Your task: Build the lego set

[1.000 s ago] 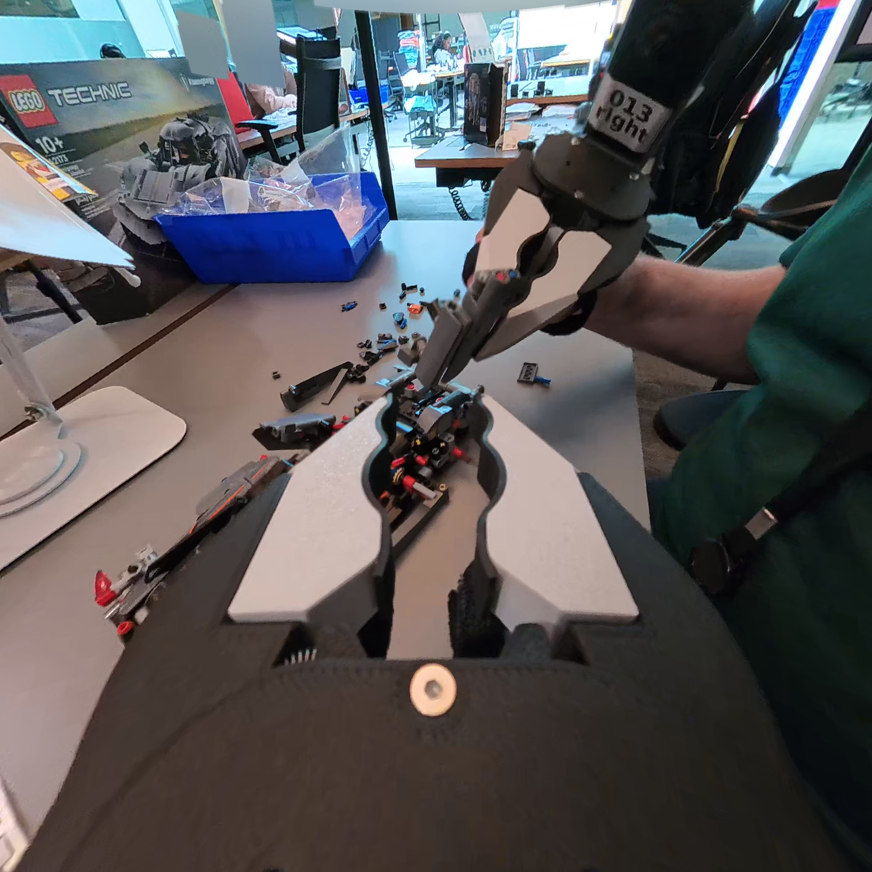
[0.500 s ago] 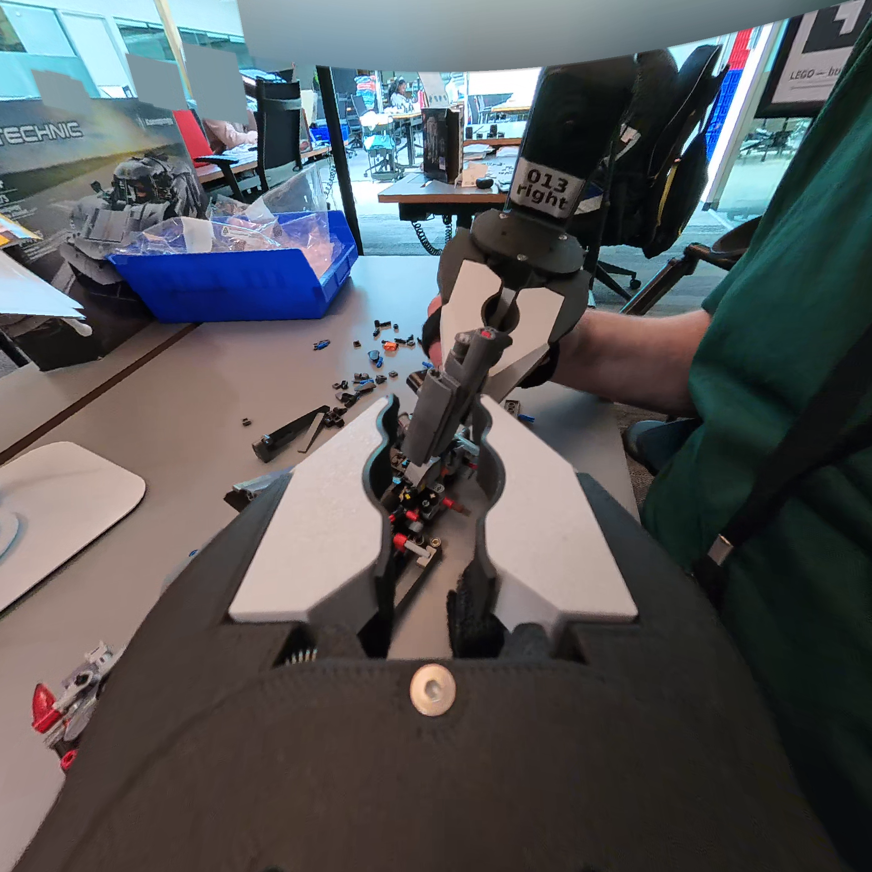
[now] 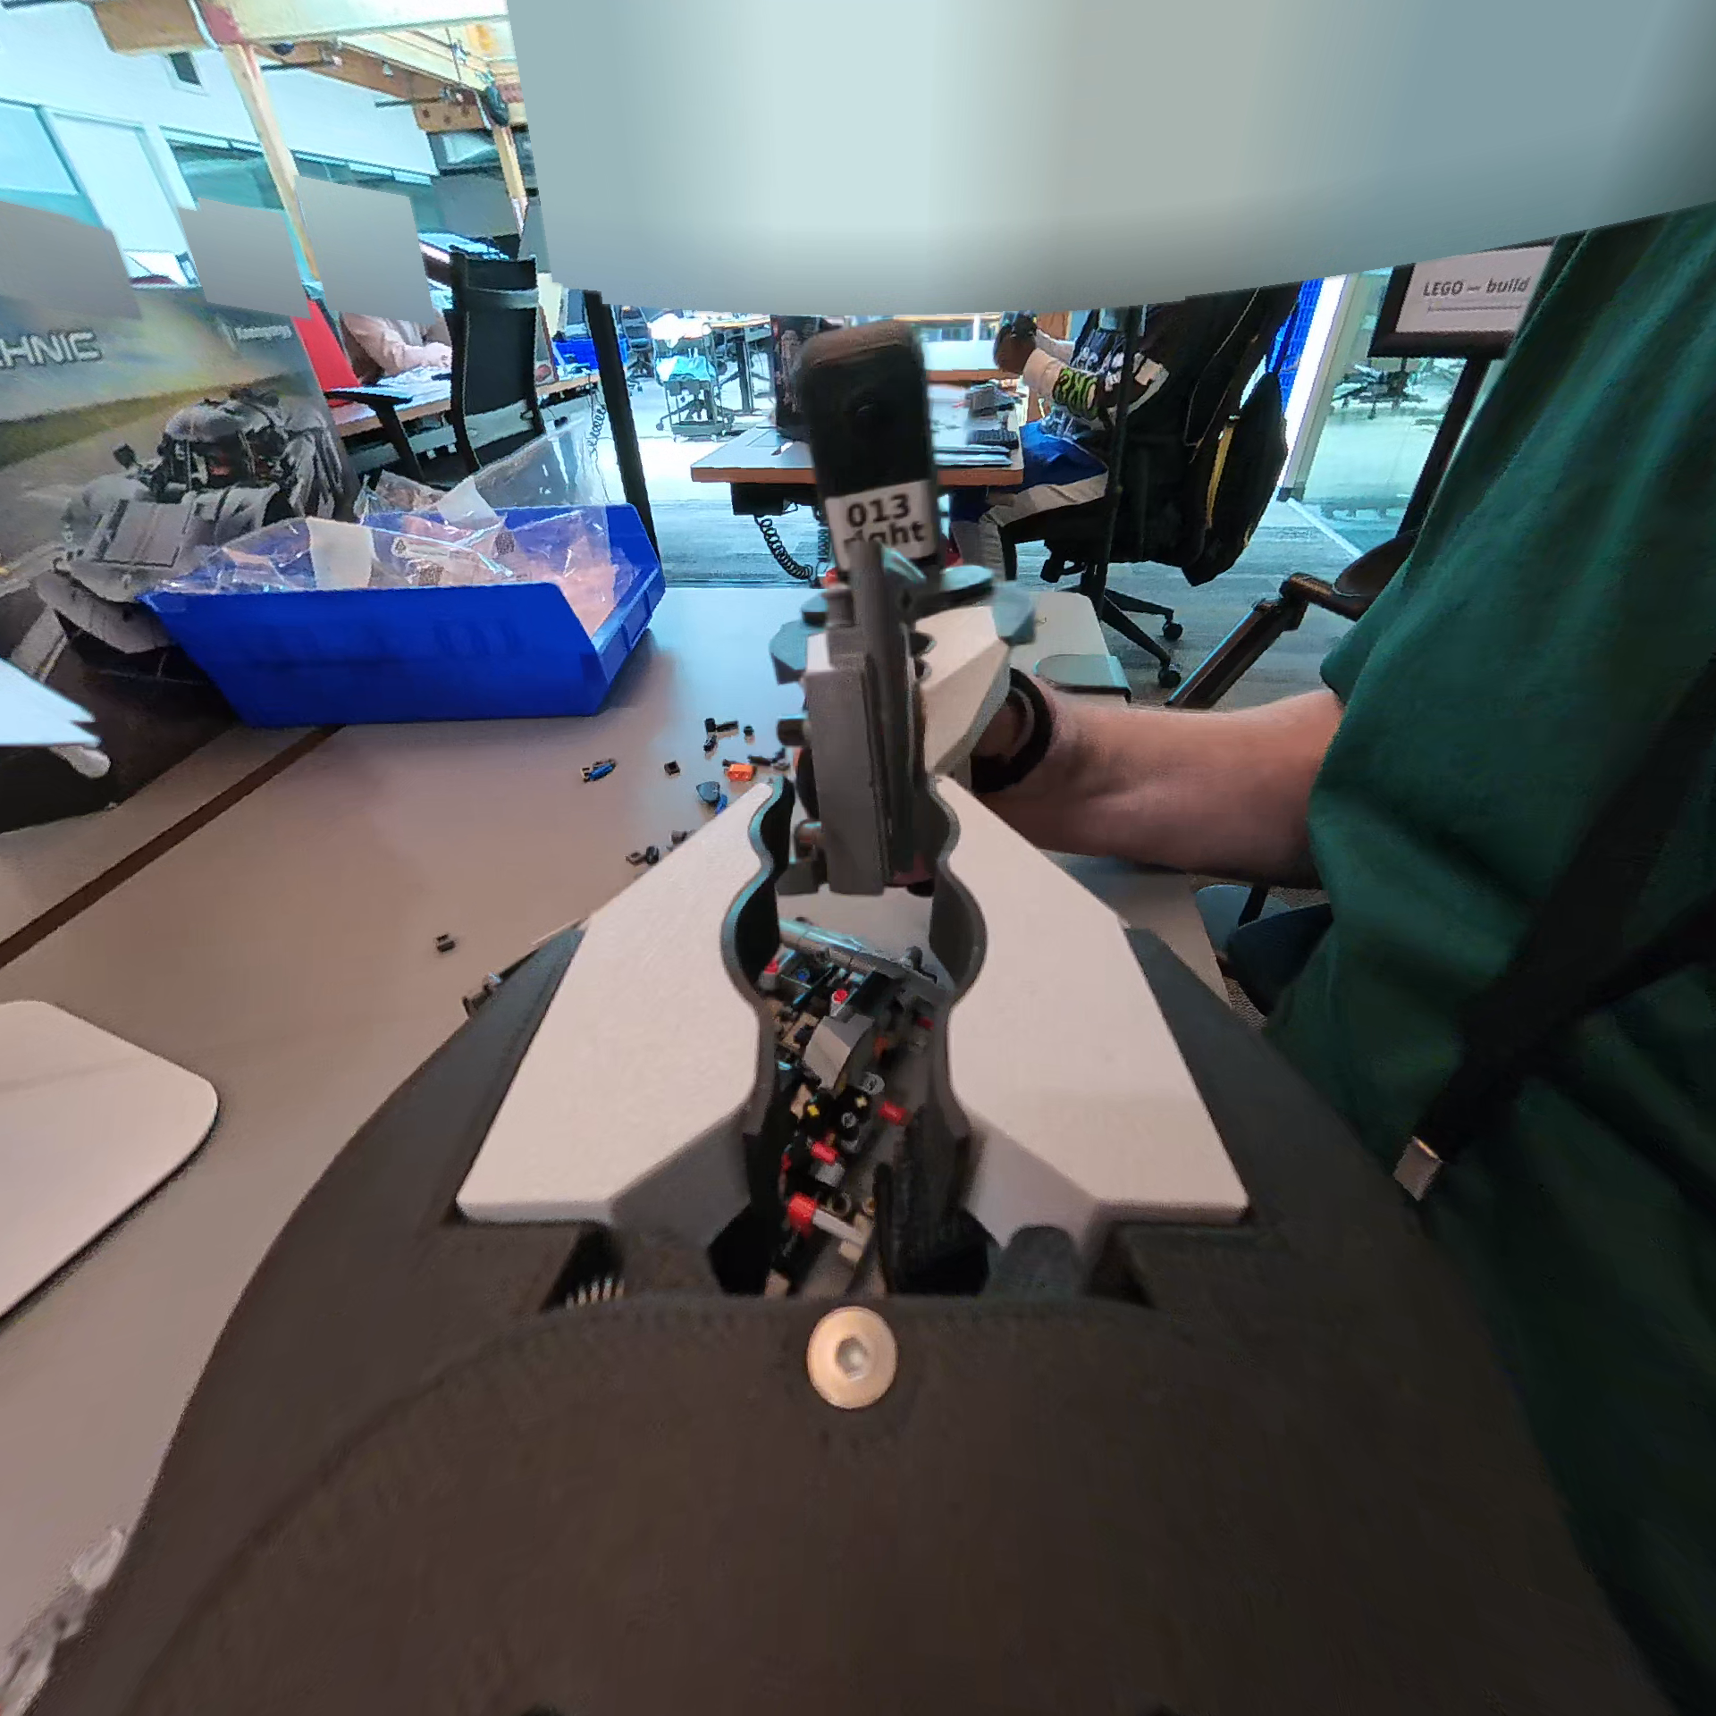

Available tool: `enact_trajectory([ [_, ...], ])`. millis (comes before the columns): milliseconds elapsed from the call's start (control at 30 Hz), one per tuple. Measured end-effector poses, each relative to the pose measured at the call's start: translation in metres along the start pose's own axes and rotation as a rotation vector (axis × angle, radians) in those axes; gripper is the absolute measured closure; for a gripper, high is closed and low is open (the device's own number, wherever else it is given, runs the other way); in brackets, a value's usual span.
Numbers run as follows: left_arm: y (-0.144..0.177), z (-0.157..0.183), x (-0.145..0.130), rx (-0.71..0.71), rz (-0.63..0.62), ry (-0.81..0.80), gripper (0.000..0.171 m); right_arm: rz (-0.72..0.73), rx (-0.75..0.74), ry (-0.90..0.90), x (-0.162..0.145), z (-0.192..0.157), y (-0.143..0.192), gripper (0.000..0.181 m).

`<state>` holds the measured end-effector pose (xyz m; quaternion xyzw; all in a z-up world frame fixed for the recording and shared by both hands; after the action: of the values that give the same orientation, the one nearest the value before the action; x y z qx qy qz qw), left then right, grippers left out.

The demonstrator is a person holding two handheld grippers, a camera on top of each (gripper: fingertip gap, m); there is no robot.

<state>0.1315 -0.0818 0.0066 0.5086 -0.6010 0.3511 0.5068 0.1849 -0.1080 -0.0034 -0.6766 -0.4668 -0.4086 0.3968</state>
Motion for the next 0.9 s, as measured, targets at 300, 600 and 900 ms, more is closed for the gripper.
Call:
enact_trajectory([
  [300, -0.015, 0.004, 0.013, -0.144, 0.048, 0.049, 0.153, 0.088, 0.237, -0.153, 0.012, -0.007, 0.007, 0.181],
  [600, -0.006, 0.010, 0.011, -0.199, 0.071, -0.027, 0.157, -0.133, 0.178, 0.134, 0.011, -0.012, -0.002, 0.181],
  [900, 0.014, 0.004, 0.010, -0.112, 0.063, -0.188, 0.158, -0.309, -0.027, 0.378, 0.018, -0.011, -0.025, 0.180],
])
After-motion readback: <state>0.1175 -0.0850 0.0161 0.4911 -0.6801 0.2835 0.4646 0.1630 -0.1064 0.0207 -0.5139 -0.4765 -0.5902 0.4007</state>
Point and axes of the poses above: each gripper's, where its closed fingertips meet, y back along the fingers, x out of its top, z = x × y across the jaws, the point moved 3 cm from there along y, back along the fingers, and after that the axes turned 12 degrees about -y, right-handed, at the moved point
